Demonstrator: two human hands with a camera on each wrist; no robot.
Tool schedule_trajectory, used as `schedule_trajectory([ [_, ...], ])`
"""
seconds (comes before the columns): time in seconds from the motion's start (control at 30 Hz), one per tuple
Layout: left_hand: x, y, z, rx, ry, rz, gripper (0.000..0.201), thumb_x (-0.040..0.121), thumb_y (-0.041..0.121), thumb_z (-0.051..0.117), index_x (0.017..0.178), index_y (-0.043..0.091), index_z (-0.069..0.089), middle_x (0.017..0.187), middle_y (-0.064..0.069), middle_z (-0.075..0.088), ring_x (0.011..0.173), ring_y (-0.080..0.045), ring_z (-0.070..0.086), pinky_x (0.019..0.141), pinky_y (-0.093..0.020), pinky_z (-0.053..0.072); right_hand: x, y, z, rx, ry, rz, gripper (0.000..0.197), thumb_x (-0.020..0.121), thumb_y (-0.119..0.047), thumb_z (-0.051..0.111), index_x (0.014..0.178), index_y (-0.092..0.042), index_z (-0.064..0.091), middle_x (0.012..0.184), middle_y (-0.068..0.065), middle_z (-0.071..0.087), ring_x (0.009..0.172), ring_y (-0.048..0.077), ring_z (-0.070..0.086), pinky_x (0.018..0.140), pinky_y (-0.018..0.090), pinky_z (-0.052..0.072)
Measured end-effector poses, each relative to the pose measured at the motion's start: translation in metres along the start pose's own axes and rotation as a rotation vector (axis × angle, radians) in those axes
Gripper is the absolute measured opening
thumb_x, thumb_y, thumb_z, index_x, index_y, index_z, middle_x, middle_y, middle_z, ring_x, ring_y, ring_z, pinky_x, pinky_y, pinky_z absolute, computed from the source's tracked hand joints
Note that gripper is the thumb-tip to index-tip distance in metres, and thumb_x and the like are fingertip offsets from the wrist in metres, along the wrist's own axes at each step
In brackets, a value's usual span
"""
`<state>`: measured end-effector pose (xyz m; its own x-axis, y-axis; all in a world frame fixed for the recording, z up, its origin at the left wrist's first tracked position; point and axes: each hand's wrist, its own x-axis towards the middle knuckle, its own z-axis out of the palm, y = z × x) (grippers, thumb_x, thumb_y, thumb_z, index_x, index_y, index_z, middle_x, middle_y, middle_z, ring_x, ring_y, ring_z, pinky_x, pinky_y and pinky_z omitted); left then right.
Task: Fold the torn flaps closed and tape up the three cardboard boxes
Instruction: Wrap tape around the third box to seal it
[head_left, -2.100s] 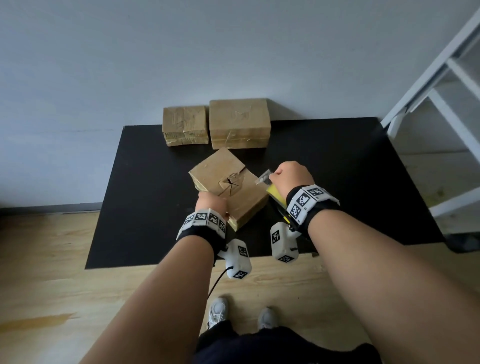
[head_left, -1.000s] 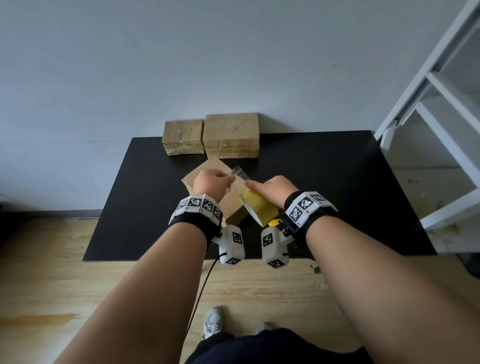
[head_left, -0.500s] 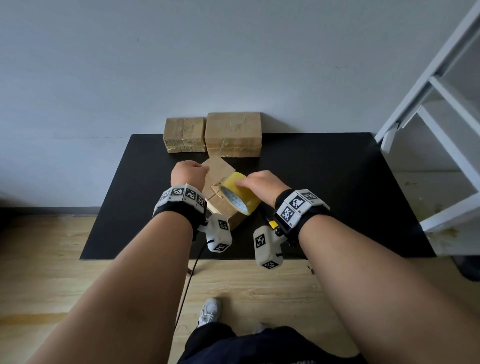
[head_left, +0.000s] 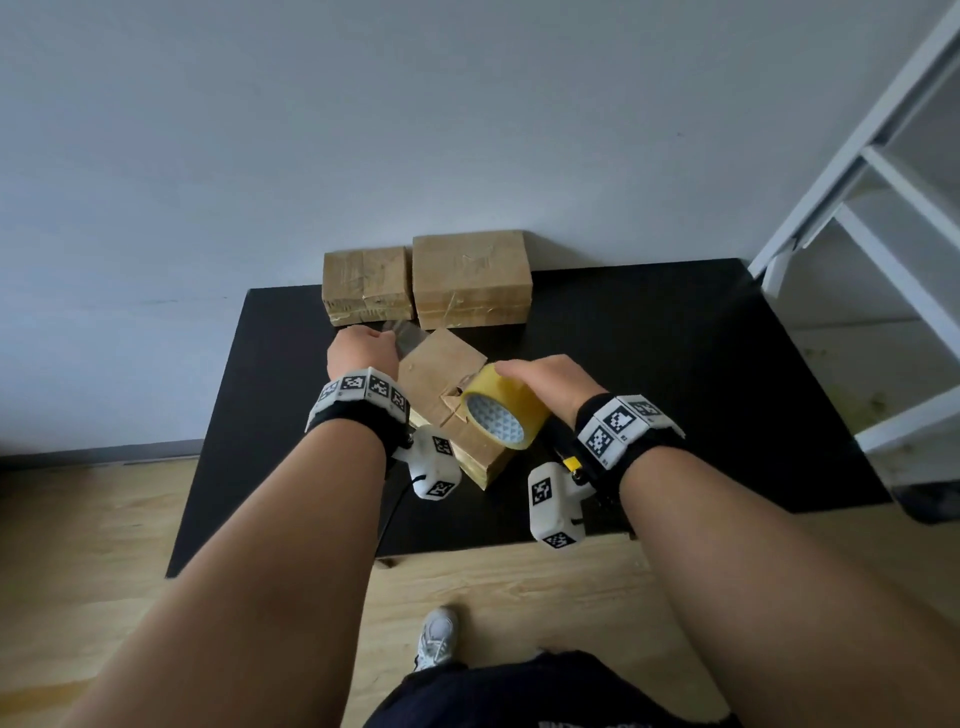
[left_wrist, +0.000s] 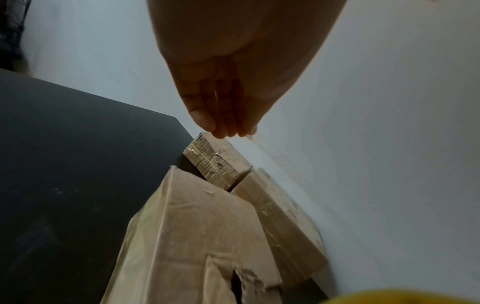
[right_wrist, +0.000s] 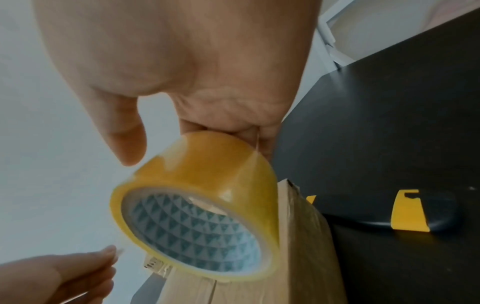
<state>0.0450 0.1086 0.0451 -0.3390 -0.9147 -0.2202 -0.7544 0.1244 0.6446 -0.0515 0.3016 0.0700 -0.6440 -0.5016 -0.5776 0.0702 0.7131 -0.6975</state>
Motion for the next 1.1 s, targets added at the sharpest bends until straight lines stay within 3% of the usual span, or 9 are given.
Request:
schedule_trajectory([
  [0.1,0.015,-0.004,-0.005,-0.007,-0.021,0.013,0.023,0.093,0.025,0.059,0.075,0.011,0.065,0.081,-0.008,0.064,0.080,-0.025,0.060,0.070,-0.030,0.046,0.002,-0.006,0.009,-0.072,-0.016,-0.024,0.038,0.093,-0.039,0.059,0.116,-0.009,0.064,0.102,0.005,0.062,0.093,0.018,0.055,0.090,0.035,0.043],
  [0.17,0.019,-0.007,-0.003,-0.001,-0.045,0.031,0.023,0.093,0.025,0.061,0.074,0.012,0.065,0.082,-0.007,0.065,0.079,-0.024,0.061,0.072,-0.031,0.048,0.005,-0.009,0.013,-0.099,-0.018,-0.011,0.030,0.091,-0.040,0.061,0.103,-0.013,0.065,0.100,0.004,0.064,0.090,0.018,0.059,0.086,0.035,0.047],
  [0.27,0.027,-0.011,0.000,0.014,-0.055,0.024,0.022,0.094,0.026,0.060,0.079,0.012,0.068,0.083,-0.007,0.065,0.080,-0.025,0.061,0.075,-0.033,0.051,0.009,-0.012,0.019,-0.224,0.019,0.062,0.030,0.086,-0.043,0.063,0.090,-0.013,0.063,0.091,0.005,0.064,0.083,0.021,0.062,0.081,0.035,0.050],
  [0.43,0.044,-0.005,-0.008,0.102,-0.078,0.076,0.025,0.094,0.029,0.060,0.091,0.007,0.072,0.090,-0.010,0.067,0.082,-0.025,0.060,0.069,-0.030,0.044,0.015,-0.014,0.023,-0.496,0.138,0.163,0.024,0.089,-0.036,0.058,0.078,-0.016,0.053,0.082,0.005,0.062,0.073,0.021,0.063,0.073,0.035,0.053],
  [0.5,0.048,-0.006,-0.007,0.132,-0.105,0.093,0.026,0.094,0.029,0.061,0.091,0.007,0.072,0.089,-0.010,0.066,0.078,-0.023,0.058,0.068,-0.030,0.043,0.017,-0.016,0.027,-0.541,0.149,0.174,0.024,0.092,-0.035,0.056,0.077,-0.016,0.051,0.081,0.004,0.060,0.071,0.020,0.060,0.068,0.033,0.049],
  [0.67,0.060,-0.020,0.006,0.130,-0.169,0.056,0.028,0.089,0.033,0.066,0.072,0.012,0.070,0.073,-0.005,0.066,0.066,-0.019,0.058,0.062,-0.029,0.044,0.022,-0.019,0.033,-0.617,0.172,0.214,0.023,0.093,-0.035,0.054,0.083,-0.014,0.057,0.083,0.005,0.060,0.073,0.019,0.059,0.070,0.033,0.047],
  [0.93,0.079,-0.028,0.018,0.160,-0.278,0.026,0.026,0.088,0.035,0.067,0.079,0.012,0.073,0.084,-0.009,0.070,0.080,-0.025,0.065,0.067,-0.030,0.048,0.032,-0.031,0.041,-0.698,0.166,0.224,0.021,0.091,-0.031,0.056,0.078,-0.015,0.056,0.078,0.003,0.061,0.066,0.018,0.057,0.062,0.030,0.043],
  [1.1,0.086,-0.031,0.026,0.205,-0.312,-0.001,0.028,0.085,0.037,0.070,0.084,0.009,0.075,0.086,-0.010,0.071,0.078,-0.025,0.066,0.066,-0.030,0.051,0.037,-0.035,0.046,-0.709,0.173,0.247,0.022,0.092,-0.029,0.055,0.076,-0.014,0.056,0.077,0.004,0.060,0.067,0.019,0.057,0.065,0.031,0.046],
])
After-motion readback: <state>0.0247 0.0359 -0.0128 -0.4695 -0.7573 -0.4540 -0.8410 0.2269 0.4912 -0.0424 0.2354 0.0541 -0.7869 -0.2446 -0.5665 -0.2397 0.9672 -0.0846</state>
